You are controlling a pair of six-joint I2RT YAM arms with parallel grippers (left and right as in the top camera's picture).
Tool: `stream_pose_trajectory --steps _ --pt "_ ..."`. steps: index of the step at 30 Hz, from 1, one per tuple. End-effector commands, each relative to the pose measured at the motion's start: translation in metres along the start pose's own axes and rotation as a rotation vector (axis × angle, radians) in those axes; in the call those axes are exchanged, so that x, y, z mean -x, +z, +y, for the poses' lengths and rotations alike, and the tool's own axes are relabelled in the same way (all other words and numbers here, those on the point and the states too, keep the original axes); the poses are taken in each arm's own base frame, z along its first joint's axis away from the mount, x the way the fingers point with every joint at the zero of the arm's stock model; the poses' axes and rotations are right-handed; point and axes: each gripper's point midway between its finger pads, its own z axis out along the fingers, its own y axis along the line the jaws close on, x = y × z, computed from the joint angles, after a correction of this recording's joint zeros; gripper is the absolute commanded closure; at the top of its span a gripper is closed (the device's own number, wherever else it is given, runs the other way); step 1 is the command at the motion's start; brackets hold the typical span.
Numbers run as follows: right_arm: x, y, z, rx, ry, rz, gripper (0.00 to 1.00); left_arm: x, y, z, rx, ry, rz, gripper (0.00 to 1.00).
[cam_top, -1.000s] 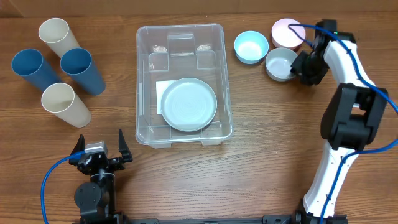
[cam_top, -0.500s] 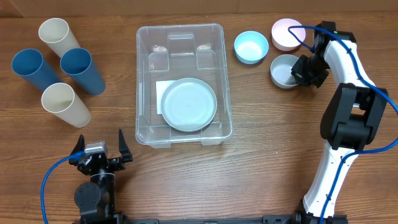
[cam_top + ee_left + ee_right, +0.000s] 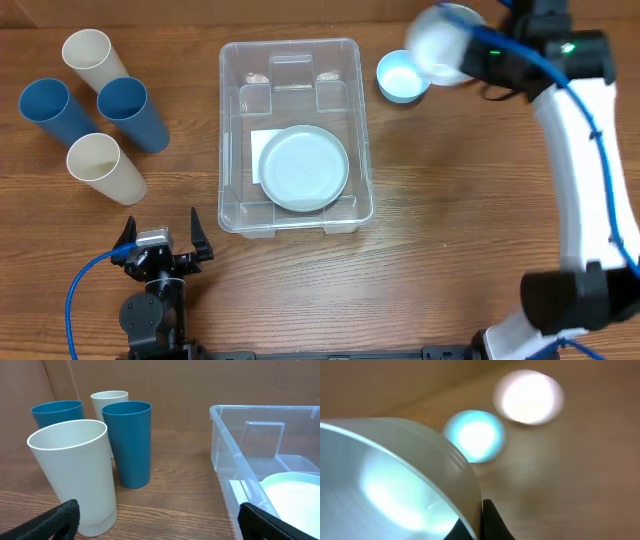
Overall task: Pack container
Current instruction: 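Carry the grey bowl into the bin's upper area and release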
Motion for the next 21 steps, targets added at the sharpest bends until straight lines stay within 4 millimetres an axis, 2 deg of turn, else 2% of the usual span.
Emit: stream_pose_trajectory --steps 1,4,7,9,10,12,15,18,21 --pt "-0.017 0.0 0.074 0.077 -0.166 -0.041 0.96 0.0 0.0 0.002 0.006 0.013 -0.002 0.0" --pt "-0.032 0.017 0.132 0.129 -0.254 -0.083 0.96 0.0 0.0 0.002 0.006 0.013 -0.002 0.0" --pt "-0.043 0.045 0.156 0.148 -0.277 -0.081 0.96 0.0 0.0 0.002 0.006 0.013 -0.002 0.0" --pt "-0.051 0.07 0.168 0.154 -0.29 -0.075 0.96 0.0 0.0 0.002 0.006 0.013 -0.002 0.0" --pt "-0.059 0.09 0.172 0.145 -0.298 -0.059 0.96 0.0 0.0 0.002 0.006 0.013 -0.002 0.0" --pt "-0.07 0.117 0.168 0.111 -0.307 -0.028 0.96 0.0 0.0 0.002 0.006 0.013 -0.002 0.0" --pt "-0.089 0.159 0.151 0.012 -0.332 0.013 0.96 0.0 0.0 0.002 0.006 0.013 -0.003 0.0" --pt "-0.103 0.185 0.142 -0.038 -0.355 0.043 0.96 0.0 0.0 0.002 0.006 0.013 -0.002 0.0" --pt "-0.108 0.199 0.137 -0.068 -0.373 0.046 0.96 0.0 0.0 0.002 0.006 0.013 -0.002 0.0"
